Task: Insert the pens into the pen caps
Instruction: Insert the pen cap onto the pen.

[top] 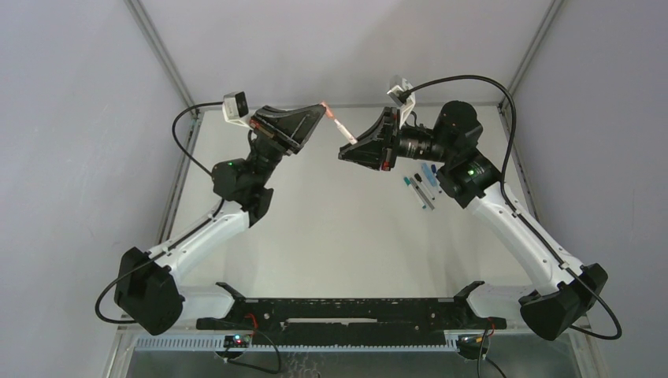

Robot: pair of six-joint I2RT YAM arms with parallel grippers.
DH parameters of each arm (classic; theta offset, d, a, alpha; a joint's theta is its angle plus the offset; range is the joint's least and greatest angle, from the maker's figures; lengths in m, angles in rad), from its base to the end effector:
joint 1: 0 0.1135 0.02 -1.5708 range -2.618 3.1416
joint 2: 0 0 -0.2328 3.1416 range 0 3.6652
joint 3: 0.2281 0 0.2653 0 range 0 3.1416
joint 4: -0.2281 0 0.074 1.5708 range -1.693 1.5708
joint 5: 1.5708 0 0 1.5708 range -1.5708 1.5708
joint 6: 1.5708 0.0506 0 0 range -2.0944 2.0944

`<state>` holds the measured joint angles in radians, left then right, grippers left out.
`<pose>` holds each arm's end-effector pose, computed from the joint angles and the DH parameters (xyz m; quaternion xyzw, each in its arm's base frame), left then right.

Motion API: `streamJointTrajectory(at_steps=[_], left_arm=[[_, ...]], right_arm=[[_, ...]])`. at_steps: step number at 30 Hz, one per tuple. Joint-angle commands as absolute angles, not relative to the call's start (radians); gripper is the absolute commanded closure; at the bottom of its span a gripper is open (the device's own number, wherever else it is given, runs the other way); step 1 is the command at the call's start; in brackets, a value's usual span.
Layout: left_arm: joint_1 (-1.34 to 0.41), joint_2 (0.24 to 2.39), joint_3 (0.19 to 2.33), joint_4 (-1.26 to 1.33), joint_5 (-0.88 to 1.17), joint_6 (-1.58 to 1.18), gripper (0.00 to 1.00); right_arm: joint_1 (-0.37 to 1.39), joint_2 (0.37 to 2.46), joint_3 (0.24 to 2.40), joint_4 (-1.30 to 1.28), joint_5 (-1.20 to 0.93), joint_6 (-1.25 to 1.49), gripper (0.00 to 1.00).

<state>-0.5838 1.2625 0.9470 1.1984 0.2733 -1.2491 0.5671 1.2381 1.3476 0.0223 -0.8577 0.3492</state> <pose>0.2357 -0.1721 0.4070 0.0121 0.3576 -0.7680 0.5312 0.2329 0.1937 0.4355 -0.3761 0.5618 0.5483 0.4923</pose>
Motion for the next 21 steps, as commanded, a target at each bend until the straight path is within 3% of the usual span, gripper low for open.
streamJointTrajectory(at_steps=[1, 21], left_arm=[[-0.592, 1.269, 0.945, 1.24, 0.274, -1.241, 1.0], [-0.609, 1.287, 0.95, 1.242, 0.297, -1.237, 1.0]], right_arm=[[0.578, 1.235, 1.357, 0.074, -0.851, 0.377, 1.0], [0.582, 1.263, 1.378, 0.132, -0.82, 0.438, 1.0]])
